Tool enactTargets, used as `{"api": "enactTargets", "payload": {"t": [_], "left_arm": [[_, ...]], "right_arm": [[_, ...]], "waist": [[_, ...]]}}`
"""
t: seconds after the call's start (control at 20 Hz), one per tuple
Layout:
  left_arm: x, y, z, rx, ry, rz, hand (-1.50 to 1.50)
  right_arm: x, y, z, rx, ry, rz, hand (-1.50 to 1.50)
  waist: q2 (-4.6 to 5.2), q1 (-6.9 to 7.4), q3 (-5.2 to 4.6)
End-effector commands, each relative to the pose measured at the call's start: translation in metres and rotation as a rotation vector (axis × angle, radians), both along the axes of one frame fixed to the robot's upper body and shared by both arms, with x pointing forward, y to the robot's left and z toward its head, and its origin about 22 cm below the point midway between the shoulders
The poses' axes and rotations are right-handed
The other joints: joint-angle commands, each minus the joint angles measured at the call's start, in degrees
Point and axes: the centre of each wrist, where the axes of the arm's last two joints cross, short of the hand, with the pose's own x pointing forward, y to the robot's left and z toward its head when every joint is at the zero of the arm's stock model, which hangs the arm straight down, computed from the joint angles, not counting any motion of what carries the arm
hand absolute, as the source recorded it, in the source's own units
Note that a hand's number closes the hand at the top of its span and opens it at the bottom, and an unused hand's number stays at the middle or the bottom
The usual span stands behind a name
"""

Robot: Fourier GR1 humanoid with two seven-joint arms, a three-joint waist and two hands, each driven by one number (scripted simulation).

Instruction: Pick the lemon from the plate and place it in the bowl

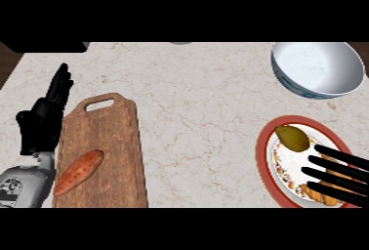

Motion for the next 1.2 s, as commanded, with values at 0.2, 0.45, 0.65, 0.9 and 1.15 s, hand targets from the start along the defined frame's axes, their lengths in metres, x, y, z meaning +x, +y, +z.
{"api": "enactTargets", "payload": {"t": [0.2, 0.45, 0.65, 0.9, 1.15], "left_arm": [[-0.006, 0.009, 0.0, -0.008, -0.001, -0.005, 0.0], [-0.005, -0.009, 0.001, -0.016, 0.003, -0.015, 0.0], [-0.022, -0.011, -0.007, 0.0, -0.023, 0.0, 0.0], [-0.011, -0.002, 0.008, -0.008, -0.003, -0.021, 0.0], [0.004, -0.008, 0.004, -0.009, -0.004, -0.015, 0.0]], "right_arm": [[0.006, 0.006, -0.038, -0.105, -0.16, -0.106, -1.5], [0.023, 0.0, -0.071, -0.083, -0.16, -0.129, -1.5], [0.056, 0.011, -0.065, -0.084, -0.154, -0.12, -1.5], [0.059, 0.031, -0.083, -0.091, -0.153, -0.114, -1.5], [0.088, 0.035, -0.084, -0.112, -0.126, -0.131, -1.5]], "waist": [[0.02, 0.38, -0.06], [0.08, 0.5, -0.04], [0.08, 0.8, -0.05], [0.06, 0.62, -0.05], [0.13, 0.61, -0.05]]}}
